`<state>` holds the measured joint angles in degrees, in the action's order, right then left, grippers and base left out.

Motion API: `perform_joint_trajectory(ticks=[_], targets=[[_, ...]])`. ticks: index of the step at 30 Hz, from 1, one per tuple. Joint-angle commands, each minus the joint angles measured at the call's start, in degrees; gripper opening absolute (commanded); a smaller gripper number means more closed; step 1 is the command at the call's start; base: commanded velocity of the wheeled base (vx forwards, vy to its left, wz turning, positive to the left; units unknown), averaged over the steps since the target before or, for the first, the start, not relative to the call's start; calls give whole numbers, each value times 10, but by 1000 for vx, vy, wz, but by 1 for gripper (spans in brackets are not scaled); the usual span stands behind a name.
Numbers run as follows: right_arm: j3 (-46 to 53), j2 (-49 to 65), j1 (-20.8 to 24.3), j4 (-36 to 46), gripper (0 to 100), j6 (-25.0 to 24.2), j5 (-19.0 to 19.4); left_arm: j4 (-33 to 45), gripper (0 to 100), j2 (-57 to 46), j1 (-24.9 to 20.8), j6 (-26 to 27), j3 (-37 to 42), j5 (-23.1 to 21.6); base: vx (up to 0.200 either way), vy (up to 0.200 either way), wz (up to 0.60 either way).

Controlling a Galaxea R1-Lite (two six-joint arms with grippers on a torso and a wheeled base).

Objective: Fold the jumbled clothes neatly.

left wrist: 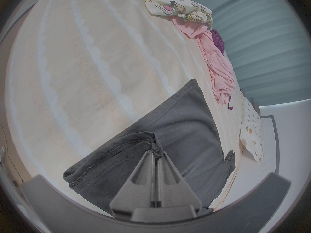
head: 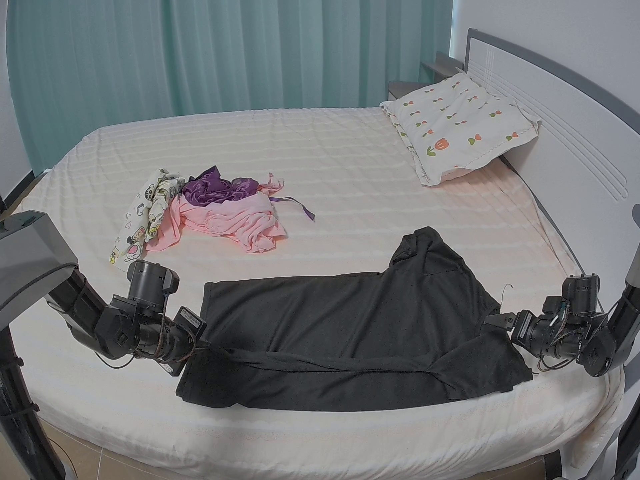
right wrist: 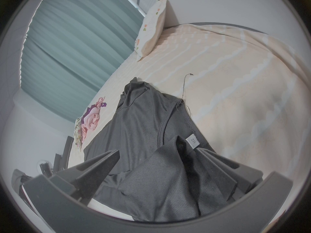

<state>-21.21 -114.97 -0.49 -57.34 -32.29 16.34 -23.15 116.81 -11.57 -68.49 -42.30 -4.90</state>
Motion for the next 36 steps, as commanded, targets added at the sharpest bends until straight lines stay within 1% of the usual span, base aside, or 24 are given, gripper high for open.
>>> perform_joint_trajectory(ticks=[1, 3, 4, 5, 7, 8, 11, 17, 28, 36], targets=[[-12, -10, -8, 0, 100, 28, 10, -1, 0, -11, 13, -9, 4, -6, 0, 0, 0], [-17, -13, -13, 0, 100, 50, 33, -1, 0, -10, 22, -9, 5, -12, 0, 0, 0], [-18, -13, -13, 0, 100, 54, 37, -1, 0, -9, 23, -9, 4, -13, 0, 0, 0], [-21, -13, -15, 0, 100, 68, 63, -1, 0, -8, 31, -9, 5, -20, 0, 0, 0], [-23, -16, -19, 0, 100, 82, 86, -1, 0, -7, 33, -9, 5, -31, 0, 0, 0], [-25, -20, -19, 0, 100, 88, 92, -1, 0, -6, 34, -9, 6, -34, 0, 0, 0], [-37, -39, -21, 0, 100, 101, 94, -1, 0, -6, 34, -9, 6, -34, 0, 0, 0], [-50, -65, -23, -5, 100, 101, 96, -1, 0, -8, 34, -9, 8, -35, 0, 0, 0], [-52, -96, -23, -41, 100, 101, 95, -1, 0, -7, 34, -10, 10, -35, 0, 0, 0], [-45, -90, -44, -43, 100, 102, 94, -1, 0, -7, 34, -9, 13, -35, 0, 0, 0]])
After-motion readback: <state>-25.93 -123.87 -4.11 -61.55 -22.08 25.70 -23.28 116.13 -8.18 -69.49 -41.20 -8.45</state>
